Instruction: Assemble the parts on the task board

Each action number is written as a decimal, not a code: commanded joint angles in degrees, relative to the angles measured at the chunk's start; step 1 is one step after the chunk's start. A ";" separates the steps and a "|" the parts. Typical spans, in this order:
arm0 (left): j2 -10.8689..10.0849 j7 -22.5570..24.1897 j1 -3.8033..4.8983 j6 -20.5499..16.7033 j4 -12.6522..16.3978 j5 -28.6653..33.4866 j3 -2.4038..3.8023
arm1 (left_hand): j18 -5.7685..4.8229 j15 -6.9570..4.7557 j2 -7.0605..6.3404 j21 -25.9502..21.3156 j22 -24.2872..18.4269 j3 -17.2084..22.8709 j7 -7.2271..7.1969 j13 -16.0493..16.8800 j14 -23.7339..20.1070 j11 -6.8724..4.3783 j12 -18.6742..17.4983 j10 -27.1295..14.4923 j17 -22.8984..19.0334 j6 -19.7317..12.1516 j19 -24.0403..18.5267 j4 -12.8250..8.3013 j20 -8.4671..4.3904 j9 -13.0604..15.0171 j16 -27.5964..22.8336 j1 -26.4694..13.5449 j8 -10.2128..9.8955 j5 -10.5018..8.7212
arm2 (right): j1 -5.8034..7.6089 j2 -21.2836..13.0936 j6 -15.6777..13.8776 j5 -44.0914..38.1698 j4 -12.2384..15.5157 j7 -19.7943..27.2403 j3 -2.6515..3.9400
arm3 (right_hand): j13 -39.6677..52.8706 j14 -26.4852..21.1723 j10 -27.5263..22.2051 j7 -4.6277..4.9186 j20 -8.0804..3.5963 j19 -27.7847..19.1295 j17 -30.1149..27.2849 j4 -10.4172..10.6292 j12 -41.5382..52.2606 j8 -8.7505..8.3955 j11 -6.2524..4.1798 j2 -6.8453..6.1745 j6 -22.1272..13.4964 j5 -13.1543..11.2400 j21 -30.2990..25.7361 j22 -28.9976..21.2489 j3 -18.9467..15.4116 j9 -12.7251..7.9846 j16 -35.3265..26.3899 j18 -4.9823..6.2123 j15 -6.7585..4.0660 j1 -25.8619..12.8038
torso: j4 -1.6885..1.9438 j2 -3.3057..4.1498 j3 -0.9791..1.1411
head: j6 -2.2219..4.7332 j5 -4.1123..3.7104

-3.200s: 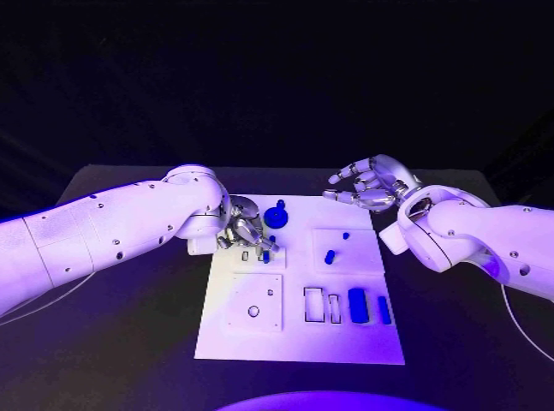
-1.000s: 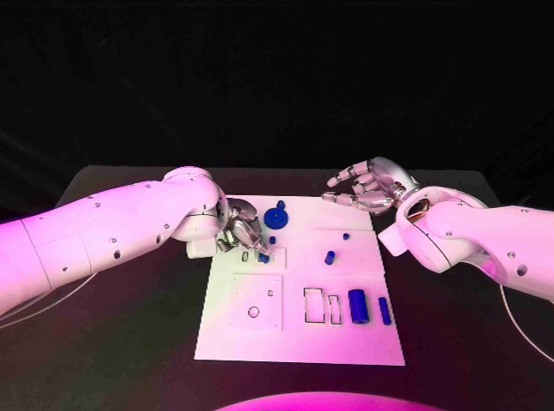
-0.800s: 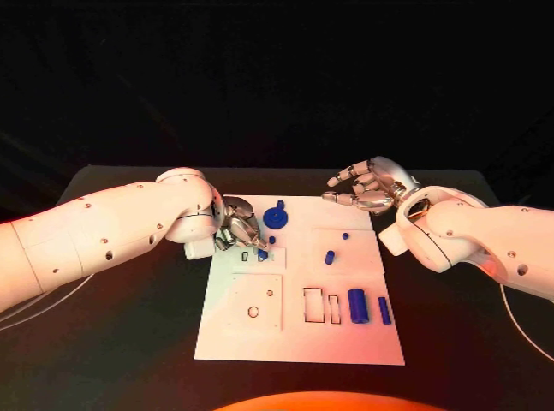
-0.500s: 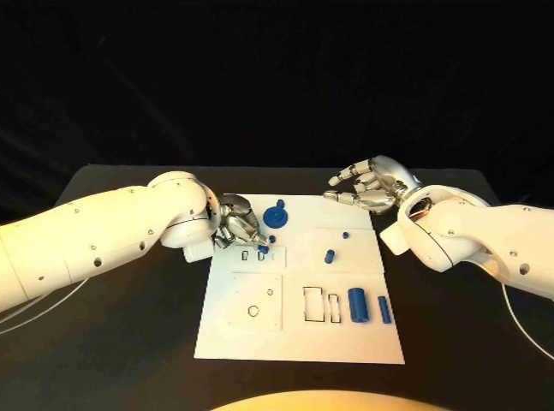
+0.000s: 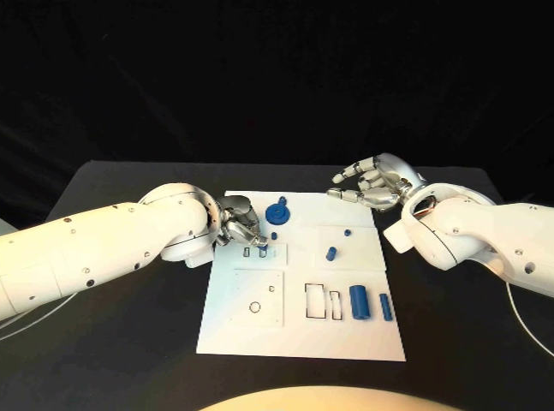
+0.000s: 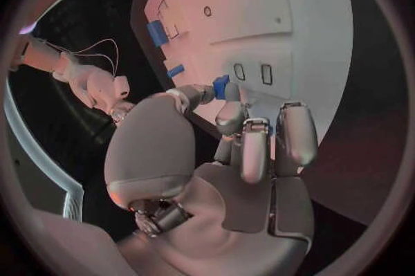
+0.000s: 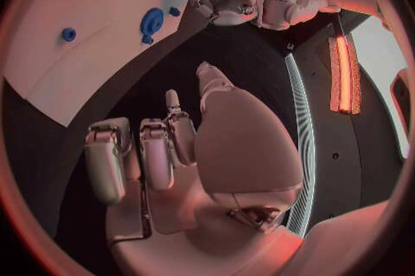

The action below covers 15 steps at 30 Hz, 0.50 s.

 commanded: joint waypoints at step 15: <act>0.00 -1.89 -1.99 -3.01 0.39 -3.24 -0.54 | -1.17 -0.38 0.20 0.27 0.11 12.51 -0.52 0.15 5.50 -0.08 0.29 0.53 13.95 1.04 0.47 -12.99 0.02 0.10 -0.23 -0.21 -0.37 0.40 | -0.18 0.13 0.61 -0.50 -0.17 0.35 -0.07 | 6.02 5.75 0.06 -0.13 0.21 6.00 13.80 -0.02 -0.02 0.21 -0.18 0.62 0.37 0.45 0.25 15.10 -0.23 0.08 -0.33 -0.82 0.08 -0.07 | -0.21 0.14 -0.02 | 0.01 0.10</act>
